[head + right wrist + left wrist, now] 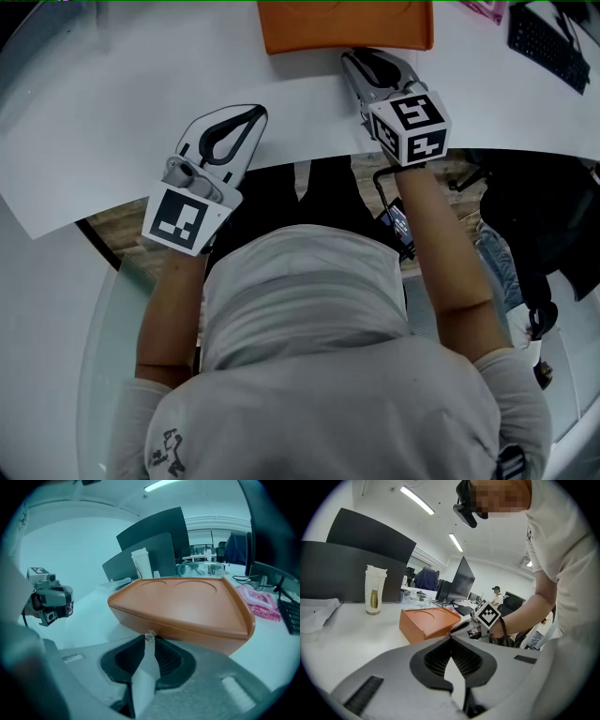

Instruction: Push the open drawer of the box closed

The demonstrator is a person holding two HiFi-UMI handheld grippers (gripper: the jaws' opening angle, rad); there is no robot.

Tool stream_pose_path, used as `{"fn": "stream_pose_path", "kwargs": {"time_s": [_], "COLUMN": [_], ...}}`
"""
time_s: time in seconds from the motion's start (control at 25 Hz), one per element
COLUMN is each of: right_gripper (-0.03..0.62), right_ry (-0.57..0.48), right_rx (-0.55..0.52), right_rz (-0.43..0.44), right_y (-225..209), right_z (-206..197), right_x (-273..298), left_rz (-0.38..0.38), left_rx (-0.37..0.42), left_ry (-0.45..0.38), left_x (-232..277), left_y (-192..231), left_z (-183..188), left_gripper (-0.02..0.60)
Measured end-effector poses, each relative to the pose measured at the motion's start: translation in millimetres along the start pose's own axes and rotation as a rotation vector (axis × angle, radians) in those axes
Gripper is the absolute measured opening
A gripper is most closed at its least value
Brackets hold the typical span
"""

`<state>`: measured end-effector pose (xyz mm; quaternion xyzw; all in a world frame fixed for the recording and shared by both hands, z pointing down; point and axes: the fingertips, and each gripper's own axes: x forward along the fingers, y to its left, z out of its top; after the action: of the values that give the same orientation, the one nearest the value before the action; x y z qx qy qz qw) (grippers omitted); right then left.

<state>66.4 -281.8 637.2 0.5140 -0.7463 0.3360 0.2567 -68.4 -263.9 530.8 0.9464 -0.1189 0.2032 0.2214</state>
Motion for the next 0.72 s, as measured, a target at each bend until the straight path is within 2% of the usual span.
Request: {"fn": "stream_pose_path", "kwargs": {"time_s": [0.44, 0.72], "right_gripper": [0.071, 0.11], "right_ry": [-0.018, -0.032], "right_rx": [0.015, 0.009], "right_rz": [0.002, 0.02], "right_y": [1.3, 3.4], "right_z": [0.5, 1.9], "right_x": [0.9, -3.3], "left_rz": [-0.001, 0.002], "left_rx": [-0.006, 0.002], "left_ry": [-0.002, 0.0], "left_x": [-2.8, -1.7], "left_y": [-2.4, -7.5], "left_z": [0.9, -1.2], "left_gripper": [-0.001, -0.001]}}
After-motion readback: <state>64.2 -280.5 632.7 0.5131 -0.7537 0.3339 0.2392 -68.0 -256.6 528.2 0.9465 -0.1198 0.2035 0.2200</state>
